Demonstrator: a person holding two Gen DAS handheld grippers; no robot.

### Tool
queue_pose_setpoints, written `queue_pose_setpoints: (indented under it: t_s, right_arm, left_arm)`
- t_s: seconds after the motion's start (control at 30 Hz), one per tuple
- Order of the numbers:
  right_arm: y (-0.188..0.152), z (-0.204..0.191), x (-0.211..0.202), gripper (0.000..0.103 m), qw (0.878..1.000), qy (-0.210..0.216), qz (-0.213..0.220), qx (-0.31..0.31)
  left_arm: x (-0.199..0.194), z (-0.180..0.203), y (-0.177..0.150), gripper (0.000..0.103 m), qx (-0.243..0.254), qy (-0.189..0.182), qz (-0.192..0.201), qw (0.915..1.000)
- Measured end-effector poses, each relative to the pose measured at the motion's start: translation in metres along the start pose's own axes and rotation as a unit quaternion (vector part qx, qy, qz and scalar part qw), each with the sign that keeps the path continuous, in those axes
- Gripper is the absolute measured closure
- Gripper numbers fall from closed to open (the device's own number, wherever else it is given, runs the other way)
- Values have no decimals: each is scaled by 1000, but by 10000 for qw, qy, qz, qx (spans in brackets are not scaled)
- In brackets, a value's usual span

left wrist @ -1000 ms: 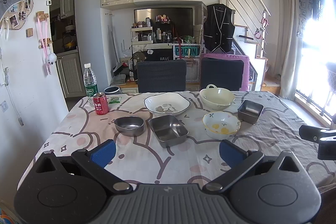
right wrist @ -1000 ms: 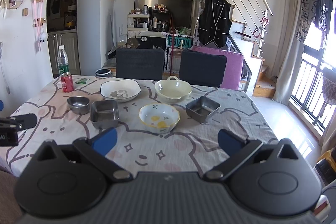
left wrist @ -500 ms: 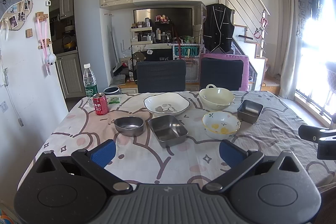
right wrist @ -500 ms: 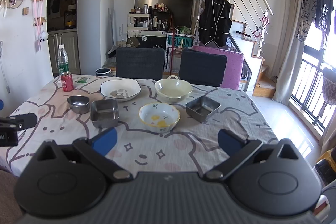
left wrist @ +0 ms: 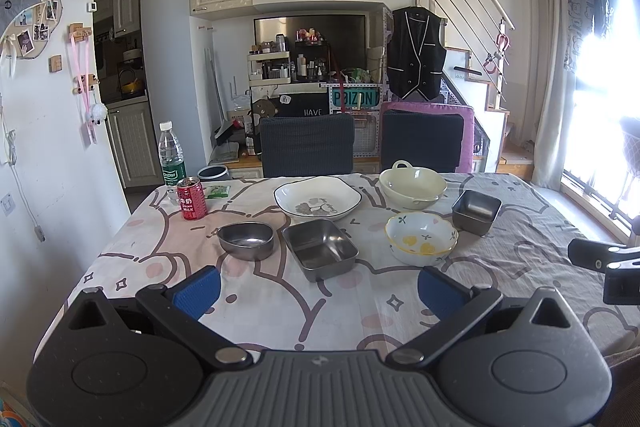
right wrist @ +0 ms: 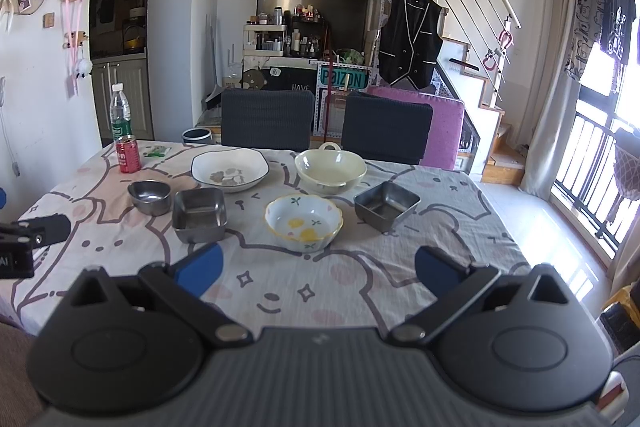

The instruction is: Organize plates and bowls

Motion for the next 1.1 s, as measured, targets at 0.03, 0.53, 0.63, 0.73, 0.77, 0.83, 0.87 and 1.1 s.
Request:
queue_pose_setpoints:
  t_s: [0.03, 0.53, 0.63, 0.73, 0.77, 0.83, 0.87, 1.1]
  right_arm:
    - [0, 0, 0, 0, 10000, -1, -1, 0]
    - [-10, 5, 1, 0, 9999, -91, -68, -83]
    - [-10, 7, 1, 0, 9998, -143, -87, -99]
    - [-7, 9, 3, 0, 9997, -112, -187, -83]
    - [-3, 6, 3, 0, 9996, -101, -236, -96]
    - [2, 6, 6, 0, 9994, -99, -274, -169]
    - [5, 6, 7, 0, 9994, -90, -256, -213]
    - [40, -3, 21, 0, 9986, 204, 105, -474]
  left_arm:
    - [0, 0, 0, 0, 0, 0, 0, 10000]
    - [3, 1, -1, 0, 39, 81, -87, 9999]
    - [4, -4, -1, 0, 33, 155, -156, 9998]
    - [7, -7, 0, 0, 22, 218, -212, 9995]
    - [8, -8, 3, 0, 6, 201, -240, 9995]
    - [12, -9, 8, 0, -38, 176, -258, 9995]
    - [14, -11, 11, 0, -69, 208, -261, 9994]
    - [35, -32, 42, 0, -225, 425, -232, 9986]
Point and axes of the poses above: each gripper's, at about its wrist camera, not at the fingertips, and x roughly the way its jaws point, z to its right, y to its top, the point moved 9 cm from there along x, roughly the way its jaws point, and after that the axes turned 14 degrees about x, right-handed, at the moved point
